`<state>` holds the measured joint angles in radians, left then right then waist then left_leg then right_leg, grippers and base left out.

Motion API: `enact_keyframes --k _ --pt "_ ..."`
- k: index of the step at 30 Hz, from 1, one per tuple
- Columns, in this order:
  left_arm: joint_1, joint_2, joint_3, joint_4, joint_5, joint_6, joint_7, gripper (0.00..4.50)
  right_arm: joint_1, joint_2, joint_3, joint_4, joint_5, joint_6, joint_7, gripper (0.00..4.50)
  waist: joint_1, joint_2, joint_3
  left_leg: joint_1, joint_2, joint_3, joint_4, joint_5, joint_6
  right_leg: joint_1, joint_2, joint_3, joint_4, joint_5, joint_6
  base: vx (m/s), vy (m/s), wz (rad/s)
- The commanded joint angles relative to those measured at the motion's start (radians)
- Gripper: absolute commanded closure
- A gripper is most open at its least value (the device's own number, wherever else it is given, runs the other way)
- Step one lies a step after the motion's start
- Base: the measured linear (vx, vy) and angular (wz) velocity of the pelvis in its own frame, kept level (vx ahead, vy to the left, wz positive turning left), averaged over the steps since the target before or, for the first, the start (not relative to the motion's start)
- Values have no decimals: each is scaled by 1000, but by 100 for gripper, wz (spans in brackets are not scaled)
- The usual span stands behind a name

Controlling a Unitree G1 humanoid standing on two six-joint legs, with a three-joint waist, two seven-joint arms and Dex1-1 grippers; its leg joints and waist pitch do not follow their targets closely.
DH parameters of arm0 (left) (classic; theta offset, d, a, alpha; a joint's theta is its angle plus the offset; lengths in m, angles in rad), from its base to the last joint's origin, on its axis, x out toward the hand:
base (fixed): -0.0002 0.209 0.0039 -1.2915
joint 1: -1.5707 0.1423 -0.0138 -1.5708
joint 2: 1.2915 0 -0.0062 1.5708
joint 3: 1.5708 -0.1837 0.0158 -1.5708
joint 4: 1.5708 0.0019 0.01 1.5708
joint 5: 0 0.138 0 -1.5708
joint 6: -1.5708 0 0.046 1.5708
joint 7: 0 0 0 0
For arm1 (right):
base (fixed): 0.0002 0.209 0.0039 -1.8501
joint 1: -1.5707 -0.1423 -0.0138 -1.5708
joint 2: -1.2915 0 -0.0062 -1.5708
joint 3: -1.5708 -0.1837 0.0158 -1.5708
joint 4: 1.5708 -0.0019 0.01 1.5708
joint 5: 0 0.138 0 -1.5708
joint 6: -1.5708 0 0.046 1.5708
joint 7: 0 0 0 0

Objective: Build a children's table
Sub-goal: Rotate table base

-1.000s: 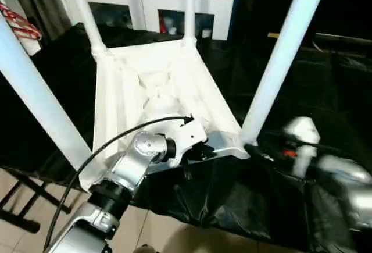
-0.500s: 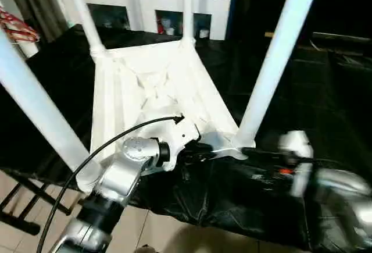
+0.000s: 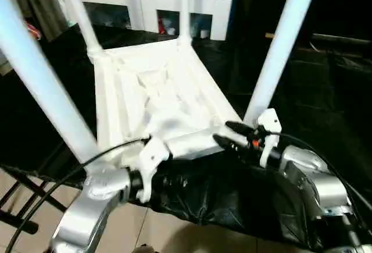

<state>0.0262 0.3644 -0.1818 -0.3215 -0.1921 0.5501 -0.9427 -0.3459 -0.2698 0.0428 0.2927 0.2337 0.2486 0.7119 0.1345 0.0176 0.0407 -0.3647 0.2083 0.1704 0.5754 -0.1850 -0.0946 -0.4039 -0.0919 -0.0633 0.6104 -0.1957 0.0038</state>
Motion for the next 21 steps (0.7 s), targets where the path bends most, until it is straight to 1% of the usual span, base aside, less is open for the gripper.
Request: enact_keyframes --k 1,2,3,4,5,6,7,8,9,10,11,12,13,14,15,16,17,18,19,20,21 --pt "24 62 29 -62 -55 42 -66 222 -49 10 -44 87 -37 -29 -99 133 -7 -6 -48 4 14 4 -73 -209 19 41 -35 37 -77 -246 -166 0 0 0" --pt "31 76 29 -69 -63 42 -83 217 -58 14 -48 101 -39 -30 -114 133 -7 -4 -49 8 13 4 -71 -210 17 37 -35 38 -76 -246 -170 0 0 0" --pt "50 107 31 -83 -76 40 -115 212 -76 22 -58 133 -45 -30 -150 133 -11 -4 -48 8 12 4 -72 -212 15 38 -32 38 -75 -239 -169 0 0 0" --pt "62 124 38 -95 -90 48 -131 206 -86 26 -61 151 -51 -35 -170 133 -12 -5 -48 8 12 5 -72 -207 13 38 -31 38 -74 -225 -170 0 0 0" --pt "82 149 49 -118 -118 67 -150 196 -100 33 -66 173 -58 -45 -194 133 -11 0 -50 13 12 7 -69 -200 11 37 -30 39 -70 -200 -172 0 0 0" --pt "98 168 64 -129 -134 72 -163 184 -113 39 -73 193 -59 -46 -217 133 -11 0 -50 13 12 7 -68 -196 8 36 -30 39 -67 -182 -177 0 0 0" --pt "98 168 64 -129 -134 72 -163 173 -113 39 -73 193 -59 -46 -217 133 -15 -1 -51 7 10 5 -69 -185 9 42 -28 38 -62 -153 -181 0 0 0" --pt "119 194 89 -140 -156 78 -184 173 -129 46 -81 218 -59 -53 -241 133 -16 -2 -51 8 10 6 -69 -186 11 41 -27 38 -63 -149 -181 0 0 0" --pt "152 230 129 -153 -182 89 -213 159 -148 51 -84 252 -62 -69 -265 133 -22 0 -52 7 8 6 -68 -184 11 43 -26 37 -61 -132 -186 0 0 0" --pt "174 253 156 -158 -194 90 -227 159 -155 51 -82 269 -69 -82 -276 133 -29 7 -52 7 7 5 -68 -187 9 43 -26 36 -59 -124 -192 0 0 0" --pt "186 266 172 -160 -204 95 -231 150 -161 52 -84 282 -71 -92 -280 133 -32 4 -51 6 6 6 -67 -190 9 44 -26 36 -61 -126 -193 0 0 0" --pt "203 283 204 -157 -217 101 -238 139 -169 50 -90 297 -71 -102 -284 133 -37 1 -50 6 6 6 -68 -206 12 44 -25 35 -61 -143 -195 0 0 0" --pt "220 304 238 -151 -231 100 -248 123 -180 49 -98 320 -73 -115 -291 133 -39 -1 -49 10 6 8 -68 -218 17 42 -24 37 -66 -162 -190 0 0 0" --pt "236 325 271 -143 -241 95 -261 123 -190 46 -106 341 -73 -126 -297 133 -39 1 -50 11 7 8 -67 -219 17 40 -26 37 -63 -163 -194 0 0 0" --pt "246 337 290 -138 -245 89 -270 118 -195 44 -112 352 -72 -132 -300 133 -39 -4 -48 7 6 7 -68 -219 21 42 -26 37 -63 -176 -196 0 0 0" --pt "262 356 326 -130 -254 88 -282 95 -202 40 -119 373 -71 -144 -301 133 -39 -3 -47 8 7 7 -69 -229 22 41 -26 37 -65 -194 -191 0 0 0" --pt "286 389 399 -110 -271 86 -307 84 -214 33 -127 405 -70 -164 -301 133 -37 -3 -46 14 9 7 -70 -239 21 37 -25 37 -67 -200 -188 0 0 0" --pt "287 390 400 -109 -271 86 -308 77 -214 33 -127 406 -70 -164 -301 133 -37 -4 -47 13 8 7 -68 -239 20 36 -27 38 -65 -195 -194 0 0 0" --pt "296 408 444 -100 -285 86 -324 72 -218 28 -129 419 -69 -173 -299 133 -38 -4 -46 9 7 7 -70 -240 21 40 -25 37 -65 -196 -190 0 0 0" --pt "295 420 482 -93 -302 80 -333 62 -221 24 -128 428 -66 -182 -292 133 -38 -4 -45 11 6 7 -69 -244 21 38 -25 38 -64 -194 -192 0 0 0" --pt "285 423 510 -89 -327 79 -332 62 -220 22 -127 430 -61 -186 -276 133 -37 -3 -47 13 7 7 -69 -244 21 39 -24 37 -64 -187 -194 0 0 0"
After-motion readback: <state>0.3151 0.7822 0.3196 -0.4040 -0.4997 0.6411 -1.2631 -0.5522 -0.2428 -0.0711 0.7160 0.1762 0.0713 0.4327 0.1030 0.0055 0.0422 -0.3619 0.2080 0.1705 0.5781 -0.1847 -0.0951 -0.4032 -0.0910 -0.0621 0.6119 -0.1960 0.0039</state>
